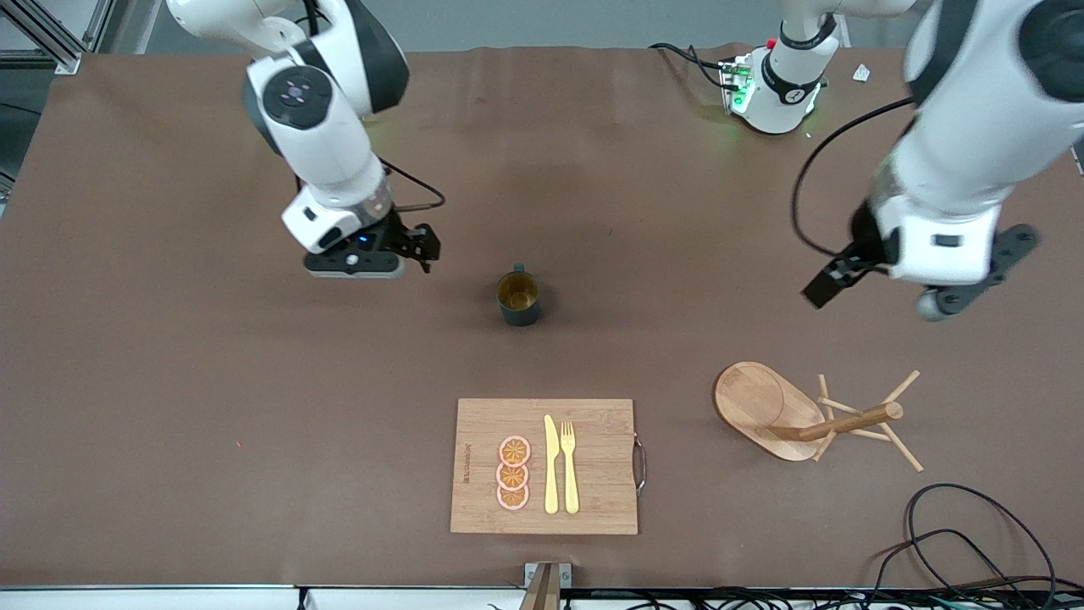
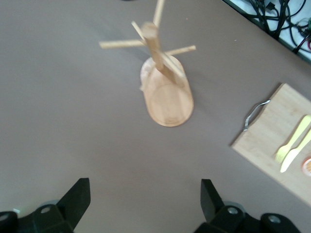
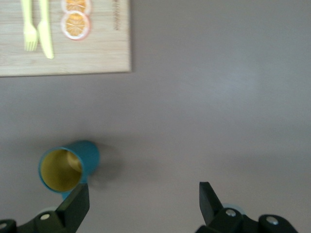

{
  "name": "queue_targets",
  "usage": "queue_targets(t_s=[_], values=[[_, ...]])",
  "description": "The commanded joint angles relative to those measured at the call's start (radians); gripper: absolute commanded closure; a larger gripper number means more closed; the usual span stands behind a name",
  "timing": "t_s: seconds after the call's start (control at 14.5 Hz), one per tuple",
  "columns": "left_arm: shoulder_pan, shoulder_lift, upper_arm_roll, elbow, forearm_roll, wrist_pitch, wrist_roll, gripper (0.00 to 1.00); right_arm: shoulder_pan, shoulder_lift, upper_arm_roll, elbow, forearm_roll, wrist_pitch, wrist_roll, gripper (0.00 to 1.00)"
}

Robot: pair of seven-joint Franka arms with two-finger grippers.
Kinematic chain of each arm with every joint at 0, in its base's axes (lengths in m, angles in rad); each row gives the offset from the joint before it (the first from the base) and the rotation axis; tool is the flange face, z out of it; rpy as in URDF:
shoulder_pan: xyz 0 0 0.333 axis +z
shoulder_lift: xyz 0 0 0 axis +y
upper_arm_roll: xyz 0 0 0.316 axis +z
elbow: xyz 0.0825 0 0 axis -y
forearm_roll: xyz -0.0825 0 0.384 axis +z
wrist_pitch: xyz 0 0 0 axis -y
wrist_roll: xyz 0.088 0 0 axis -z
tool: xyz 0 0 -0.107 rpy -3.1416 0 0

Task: Transfer cup from left to right arm and place
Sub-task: 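Move the right gripper to the mug while the left gripper withdraws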

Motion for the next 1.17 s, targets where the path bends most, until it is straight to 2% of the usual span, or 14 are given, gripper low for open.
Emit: queue_targets(t_s=[0.0, 0.21, 0.76, 1.11], values=[[0.078, -0.033, -0.004, -0.024, -0.013, -0.039, 0.225, 0.0, 0.035, 0.127, -0.008, 0.047, 0.001, 0.101, 0.009, 0.0], [0.129, -0.018, -0.002, -0.024, -0.027, -0.039, 0.395, 0.0, 0.064, 0.159, -0.008, 0.059, 0.007, 0.108, 0.01, 0.0], [0.149, -0.016, -0.005, -0.022, -0.026, -0.039, 0.515, 0.0, 0.149, 0.221, -0.009, 0.061, 0.016, 0.141, 0.064, 0.0], [0.191, -0.061, -0.004, -0.027, -0.032, -0.046, 0.624, 0.0, 0.17, 0.274, -0.009, 0.062, 0.016, 0.154, 0.079, 0.0]])
